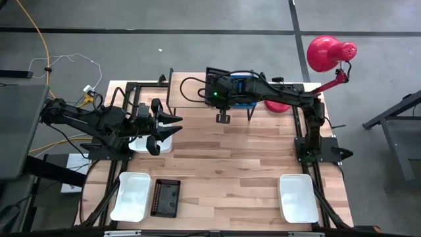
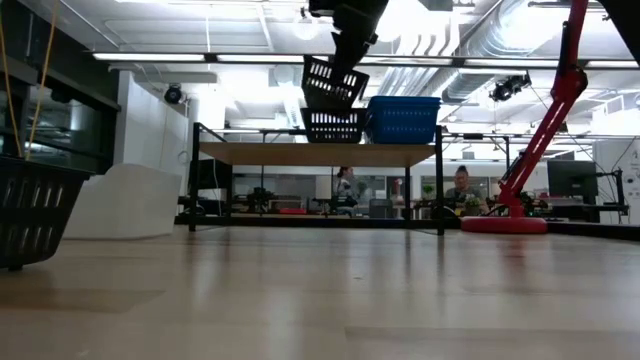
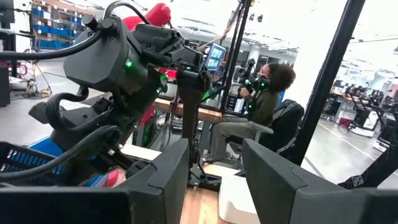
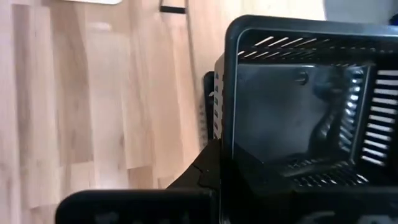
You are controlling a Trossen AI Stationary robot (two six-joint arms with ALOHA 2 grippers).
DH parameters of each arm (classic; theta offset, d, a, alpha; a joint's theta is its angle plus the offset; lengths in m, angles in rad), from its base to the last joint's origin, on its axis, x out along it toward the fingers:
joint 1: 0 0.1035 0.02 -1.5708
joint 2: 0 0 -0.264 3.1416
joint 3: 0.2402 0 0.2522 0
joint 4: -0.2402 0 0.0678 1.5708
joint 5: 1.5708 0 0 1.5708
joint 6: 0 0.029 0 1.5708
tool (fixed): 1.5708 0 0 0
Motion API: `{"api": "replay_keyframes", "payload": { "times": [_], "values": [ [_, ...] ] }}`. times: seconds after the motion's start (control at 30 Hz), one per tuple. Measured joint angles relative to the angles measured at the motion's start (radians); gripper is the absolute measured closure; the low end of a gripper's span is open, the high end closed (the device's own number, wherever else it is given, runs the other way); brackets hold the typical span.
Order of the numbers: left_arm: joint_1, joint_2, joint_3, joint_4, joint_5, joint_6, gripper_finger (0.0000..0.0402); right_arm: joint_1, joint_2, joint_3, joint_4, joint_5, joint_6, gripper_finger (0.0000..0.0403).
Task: Stack baskets on shelf by color
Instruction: Stack the right black bin on top of the other black bin on the shelf
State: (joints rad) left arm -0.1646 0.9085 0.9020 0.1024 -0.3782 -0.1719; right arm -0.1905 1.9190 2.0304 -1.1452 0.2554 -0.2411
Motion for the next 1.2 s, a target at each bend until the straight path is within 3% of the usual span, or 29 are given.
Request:
{"api": "replay_keyframes", "payload": {
  "times": [0.2, 0.43, 1.07, 1.2],
  "values": [
    [0.000, 0.000, 0.000, 0.000, 0.000, 0.000, 0.0264, -0.005, 0.000, 0.000, -0.003, 0.052, -0.002, 0.0403],
    [0.000, 0.000, 0.000, 0.000, 0.000, 0.000, 0.0264, -0.032, 0.013, -0.001, -0.031, -0.014, 0.016, 0.0403],
    [0.000, 0.000, 0.000, -0.001, -0.004, 0.000, 0.0264, -0.048, 0.020, -0.001, -0.002, -0.023, -0.028, 0.0401],
    [0.000, 0.000, 0.000, 0.000, -0.004, 0.000, 0.0264, -0.048, 0.020, -0.001, -0.002, -0.025, -0.041, 0.0380]
  ]
}}
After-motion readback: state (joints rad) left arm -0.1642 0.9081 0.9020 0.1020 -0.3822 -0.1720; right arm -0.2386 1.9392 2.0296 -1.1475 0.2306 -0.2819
